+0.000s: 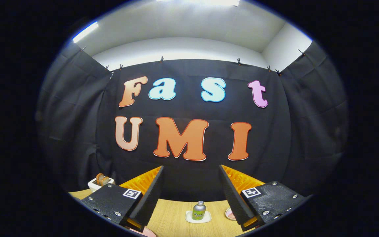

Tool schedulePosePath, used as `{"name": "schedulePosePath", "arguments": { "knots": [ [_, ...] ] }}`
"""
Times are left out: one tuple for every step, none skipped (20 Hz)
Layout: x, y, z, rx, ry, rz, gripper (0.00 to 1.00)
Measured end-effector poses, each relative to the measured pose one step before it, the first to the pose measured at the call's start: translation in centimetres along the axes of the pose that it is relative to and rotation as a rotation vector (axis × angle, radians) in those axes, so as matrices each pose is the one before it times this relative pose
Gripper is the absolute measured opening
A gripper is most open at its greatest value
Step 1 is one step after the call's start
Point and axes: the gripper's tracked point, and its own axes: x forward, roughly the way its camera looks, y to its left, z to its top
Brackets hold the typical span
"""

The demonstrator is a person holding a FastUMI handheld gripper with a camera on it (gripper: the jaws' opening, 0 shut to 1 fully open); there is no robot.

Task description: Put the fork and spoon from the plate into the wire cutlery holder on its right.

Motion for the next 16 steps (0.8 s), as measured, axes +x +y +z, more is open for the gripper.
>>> {"name": "schedulePosePath", "arguments": {
  "knots": [
    [0.019,0.227,0.045,0.00165,-0.00164,-0.00062,0.96],
    [-0.031,0.034,0.055,0.0033,-0.00053,0.00002,0.96],
    [-0.126,-0.026,0.032,0.00254,-0.00077,-0.00323,0.96],
    [-0.084,0.043,0.055,0.00083,0.00005,-0.00074,0.96],
    [-0.075,0.038,-0.022,-0.00159,-0.00146,-0.00146,0.96],
    [-0.054,0.083,0.049,-0.00233,-0.00181,-0.00009,0.96],
    [-0.093,0.132,0.053,-0.00162,-0.0026,0.00061,0.96],
    [0.031,0.134,0.051,-0.00057,-0.0035,0.00037,0.96],
    [-0.093,0.172,0.137,-0.00212,-0.00622,0.00008,0.96],
    [-0.078,0.135,0.153,-0.00057,-0.00337,-0.0017,0.96],
    [-0.034,0.149,0.098,0.0005,-0.00436,-0.00074,0.96],
    [-0.011,0.171,0.143,-0.00004,-0.00479,-0.00126,0.96],
    [0.119,0.027,0.145,0.00257,-0.00358,-0.00228,0.96],
    [0.077,0.226,0.072,0.00265,-0.00004,0.00086,0.96],
    [0.097,0.084,-0.023,0.00031,0.00322,-0.00362,0.96],
    [0.026,0.036,0.054,-0.00183,0.00021,-0.00349,0.96]
  ]
}}
